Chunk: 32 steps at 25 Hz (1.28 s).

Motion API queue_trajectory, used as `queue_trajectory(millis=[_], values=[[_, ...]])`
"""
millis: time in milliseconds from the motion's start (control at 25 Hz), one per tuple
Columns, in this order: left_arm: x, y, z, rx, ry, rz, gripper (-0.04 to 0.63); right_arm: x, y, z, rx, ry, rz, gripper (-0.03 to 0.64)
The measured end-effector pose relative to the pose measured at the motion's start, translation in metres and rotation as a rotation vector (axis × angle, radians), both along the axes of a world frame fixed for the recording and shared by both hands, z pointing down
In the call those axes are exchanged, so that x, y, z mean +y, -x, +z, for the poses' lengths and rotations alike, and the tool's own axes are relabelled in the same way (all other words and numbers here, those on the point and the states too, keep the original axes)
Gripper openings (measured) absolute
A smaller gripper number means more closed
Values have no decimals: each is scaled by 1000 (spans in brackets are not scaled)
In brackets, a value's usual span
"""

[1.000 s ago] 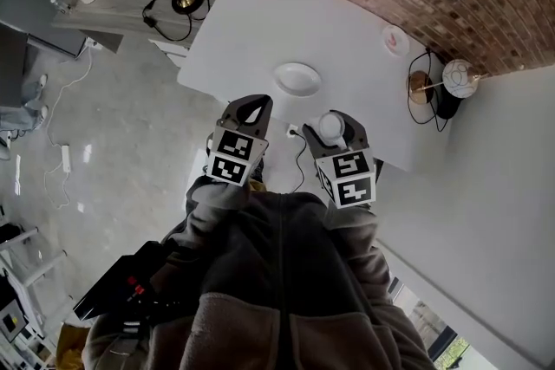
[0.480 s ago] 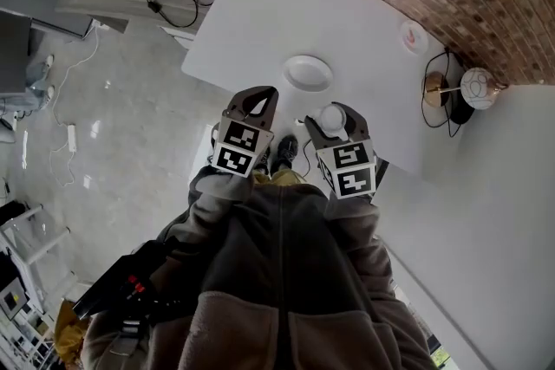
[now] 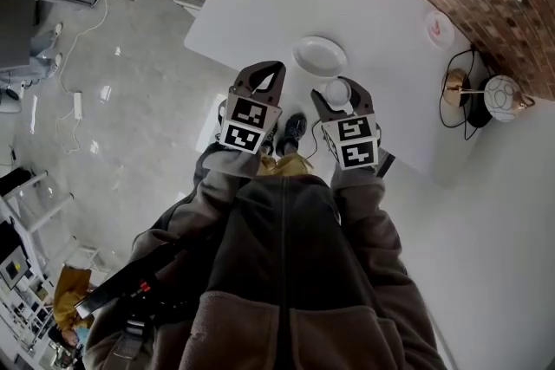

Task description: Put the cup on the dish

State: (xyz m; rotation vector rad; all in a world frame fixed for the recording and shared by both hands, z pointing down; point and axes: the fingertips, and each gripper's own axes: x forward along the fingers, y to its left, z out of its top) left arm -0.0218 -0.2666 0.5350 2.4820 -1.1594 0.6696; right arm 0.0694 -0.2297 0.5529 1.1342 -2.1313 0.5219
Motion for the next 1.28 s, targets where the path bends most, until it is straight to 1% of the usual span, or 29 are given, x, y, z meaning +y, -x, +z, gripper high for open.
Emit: queue_trajectory(millis=[200,360,520,800,1280], values=[[-1,-7,32,-13,45,3,6,-17,-1,25,9,2,-15,258],[1,-5,55,-23,82,-12,6,-28,0,44,12,-21,-41,258],[2,-1,77,-36,116,-21,6,-38,-1,67,11,-34,-33,258],[10,6,108,-57,169,-25,6,-50,-7,112,25,-8,-4,258],[12,7,142,-67,230,-48,6,-75,-21,163,63,9,2,258]])
